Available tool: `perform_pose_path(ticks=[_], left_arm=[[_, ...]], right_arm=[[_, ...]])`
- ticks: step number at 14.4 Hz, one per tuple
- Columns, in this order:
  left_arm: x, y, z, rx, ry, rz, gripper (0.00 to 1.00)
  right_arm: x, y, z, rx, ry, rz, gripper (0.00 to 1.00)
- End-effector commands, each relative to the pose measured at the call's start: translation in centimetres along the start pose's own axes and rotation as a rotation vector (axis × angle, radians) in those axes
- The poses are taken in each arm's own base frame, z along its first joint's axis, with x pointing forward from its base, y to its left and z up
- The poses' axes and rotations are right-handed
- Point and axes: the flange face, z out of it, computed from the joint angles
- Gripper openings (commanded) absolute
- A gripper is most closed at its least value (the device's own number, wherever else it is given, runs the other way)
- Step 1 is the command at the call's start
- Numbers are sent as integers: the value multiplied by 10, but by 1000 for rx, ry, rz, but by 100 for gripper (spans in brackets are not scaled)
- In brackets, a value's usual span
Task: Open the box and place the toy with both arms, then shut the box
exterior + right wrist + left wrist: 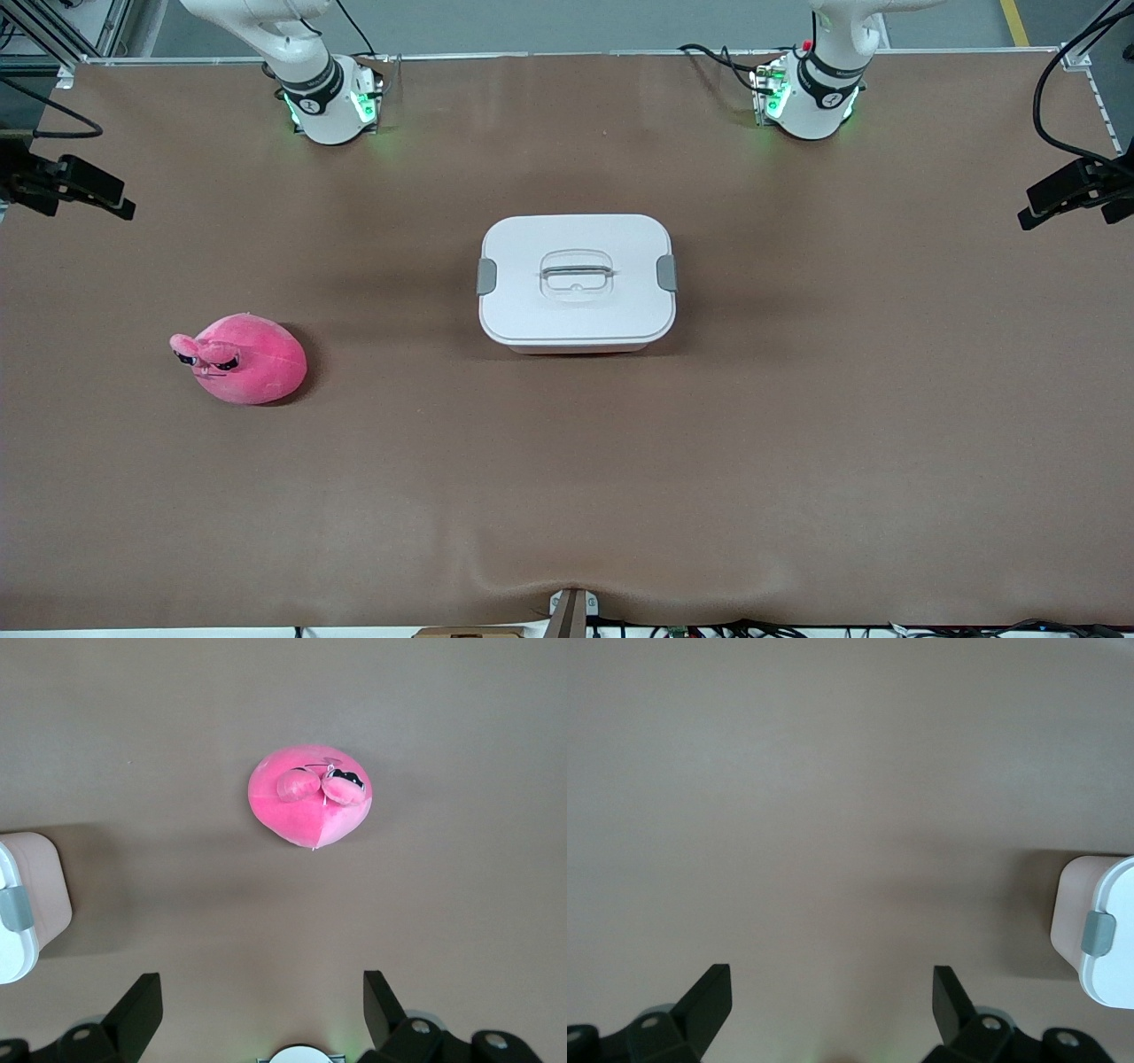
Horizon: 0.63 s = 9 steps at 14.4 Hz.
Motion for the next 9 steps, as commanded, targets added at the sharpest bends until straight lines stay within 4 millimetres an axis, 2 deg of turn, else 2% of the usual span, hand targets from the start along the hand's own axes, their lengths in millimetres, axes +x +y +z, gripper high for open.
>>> perform_pose_path(ticks=[1,9], left_arm=[[-1,3,-3,0,-3,5,100],[0,4,-5,8,3,6,100]], right_arm=[[1,2,-8,-4,9,5,100],[0,2,-10,-3,10,3,100]])
